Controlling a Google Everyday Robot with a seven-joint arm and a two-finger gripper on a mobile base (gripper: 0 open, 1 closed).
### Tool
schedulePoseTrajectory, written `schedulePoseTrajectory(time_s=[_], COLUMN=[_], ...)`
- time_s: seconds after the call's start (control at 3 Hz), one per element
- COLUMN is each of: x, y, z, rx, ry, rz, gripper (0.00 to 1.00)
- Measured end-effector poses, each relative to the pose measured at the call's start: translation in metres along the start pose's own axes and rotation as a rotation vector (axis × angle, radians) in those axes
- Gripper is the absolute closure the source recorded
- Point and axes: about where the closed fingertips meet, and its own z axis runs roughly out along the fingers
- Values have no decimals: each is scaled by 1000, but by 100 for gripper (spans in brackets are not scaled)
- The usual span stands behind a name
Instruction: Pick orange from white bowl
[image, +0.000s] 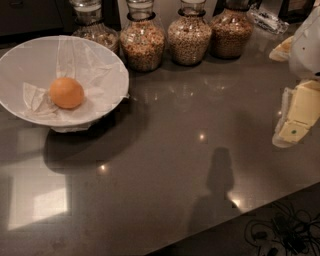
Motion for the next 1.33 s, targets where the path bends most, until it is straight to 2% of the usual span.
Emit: schedulePoseTrajectory(time_s=[0.33, 0.67, 1.0, 1.33], x=[0, -15, -61, -124], y=[0, -4, -25, -41], z=[0, 0, 15, 28], rx=[0, 41, 76, 76], ry=[0, -7, -60, -124], rz=[0, -25, -79, -165], gripper=[0, 0, 0, 0])
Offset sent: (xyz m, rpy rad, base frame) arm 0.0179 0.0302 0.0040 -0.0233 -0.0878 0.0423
